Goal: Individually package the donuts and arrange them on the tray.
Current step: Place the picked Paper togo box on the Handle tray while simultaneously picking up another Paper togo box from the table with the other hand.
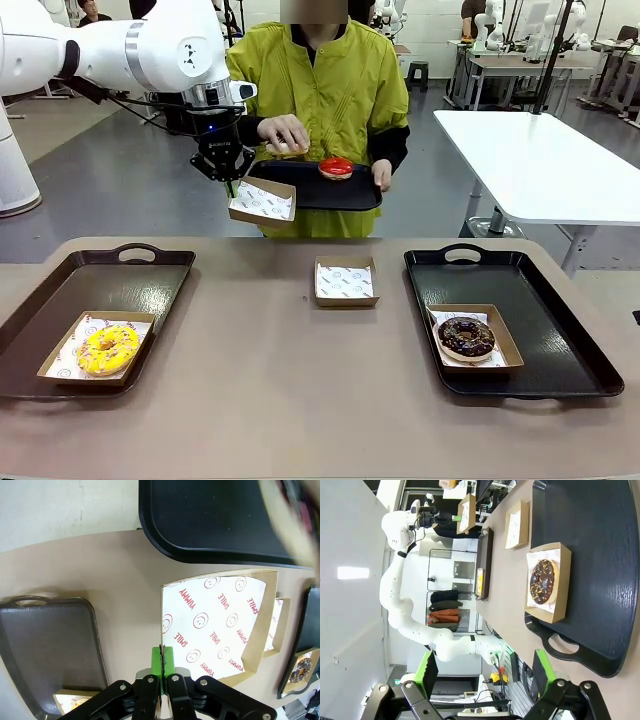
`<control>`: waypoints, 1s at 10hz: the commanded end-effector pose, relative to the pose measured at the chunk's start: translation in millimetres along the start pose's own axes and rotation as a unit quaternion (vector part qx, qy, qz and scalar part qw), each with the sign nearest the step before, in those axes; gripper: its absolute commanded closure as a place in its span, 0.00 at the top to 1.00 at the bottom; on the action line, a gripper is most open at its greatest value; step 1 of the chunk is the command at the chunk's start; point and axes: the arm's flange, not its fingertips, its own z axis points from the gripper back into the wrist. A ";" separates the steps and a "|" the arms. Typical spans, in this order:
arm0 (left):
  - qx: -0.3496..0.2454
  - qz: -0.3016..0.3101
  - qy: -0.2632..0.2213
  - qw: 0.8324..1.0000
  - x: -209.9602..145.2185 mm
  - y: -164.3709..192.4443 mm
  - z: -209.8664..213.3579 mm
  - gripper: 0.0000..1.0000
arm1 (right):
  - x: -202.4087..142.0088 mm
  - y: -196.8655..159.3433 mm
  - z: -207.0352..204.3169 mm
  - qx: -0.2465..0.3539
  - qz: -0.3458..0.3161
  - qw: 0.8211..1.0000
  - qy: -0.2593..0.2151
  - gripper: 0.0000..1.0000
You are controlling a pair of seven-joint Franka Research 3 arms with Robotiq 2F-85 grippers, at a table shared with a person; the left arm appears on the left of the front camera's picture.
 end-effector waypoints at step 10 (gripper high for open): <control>0.000 0.001 0.001 1.000 -3.9 2.4 2.2 0.00 | -4.9 0.5 0.0 0.002 0.003 1.000 0.006 1.00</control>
